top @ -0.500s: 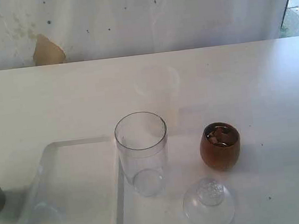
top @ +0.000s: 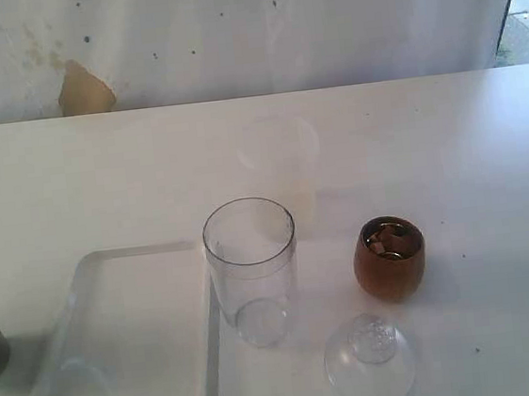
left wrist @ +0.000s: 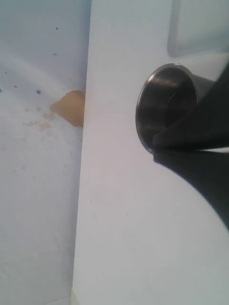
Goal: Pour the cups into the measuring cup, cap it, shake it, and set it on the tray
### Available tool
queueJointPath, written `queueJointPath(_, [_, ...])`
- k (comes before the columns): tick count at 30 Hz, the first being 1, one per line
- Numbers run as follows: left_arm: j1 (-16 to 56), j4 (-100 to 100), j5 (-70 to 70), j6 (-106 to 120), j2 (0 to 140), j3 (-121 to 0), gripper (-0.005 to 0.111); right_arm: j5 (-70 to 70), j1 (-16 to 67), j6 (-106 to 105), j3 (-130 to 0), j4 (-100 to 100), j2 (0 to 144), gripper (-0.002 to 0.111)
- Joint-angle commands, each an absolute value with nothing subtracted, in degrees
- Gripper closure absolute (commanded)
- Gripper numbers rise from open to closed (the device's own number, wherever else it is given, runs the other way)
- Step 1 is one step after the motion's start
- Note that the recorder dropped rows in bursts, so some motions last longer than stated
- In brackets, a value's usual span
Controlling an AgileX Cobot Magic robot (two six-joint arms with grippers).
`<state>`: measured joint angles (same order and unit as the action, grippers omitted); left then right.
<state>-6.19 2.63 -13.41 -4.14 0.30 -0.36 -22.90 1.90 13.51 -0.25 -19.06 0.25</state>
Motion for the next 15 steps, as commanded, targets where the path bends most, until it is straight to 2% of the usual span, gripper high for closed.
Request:
queueJointPath(1, [-6.17, 2.35, -13.4, -3.98, 0.0, 0.0, 0.106, -24.49, 1.68, 17.13, 0.0, -14.67, 0.0, 0.108])
queueJointPath(2, [-6.17, 2.35, -13.4, -3.98, 0.0, 0.0, 0.106, -24.96, 1.68, 14.86, 0.0, -13.38, 0.0, 0.107])
queueJointPath(4, [-6.17, 2.35, -13.4, -3.98, 0.0, 0.0, 0.106, -24.68, 1.68, 14.81, 0.0, -8.01, 1.57, 0.094])
queueJointPath(6, [-6.17, 2.35, -13.4, -3.98, 0.0, 0.0, 0.106, -23.64, 1.68, 14.99, 0.0, -4.72, 6.04, 0.062])
queueJointPath(7, [-6.17, 2.35, -13.4, -3.98, 0.0, 0.0, 0.106, -24.16, 1.68, 15.73, 0.0, -4.6, 9.65, 0.036])
queueJointPath(8, [-6.17, 2.35, -13.4, -3.98, 0.0, 0.0, 0.106, -24.42, 1.68, 15.88, 0.0, -4.6, 13.39, 0.019])
queueJointPath(9, [-6.17, 2.35, -13.4, -3.98, 0.0, 0.0, 0.106, -24.75, 1.68, 16.69, 0.0, -5.25, 16.78, 0.011])
queueJointPath(15, [-6.17, 2.35, -13.4, -3.98, 0.0, 0.0, 0.106, -39.38, 1.79, 23.58, 0.0, -24.02, 39.46, 0.013])
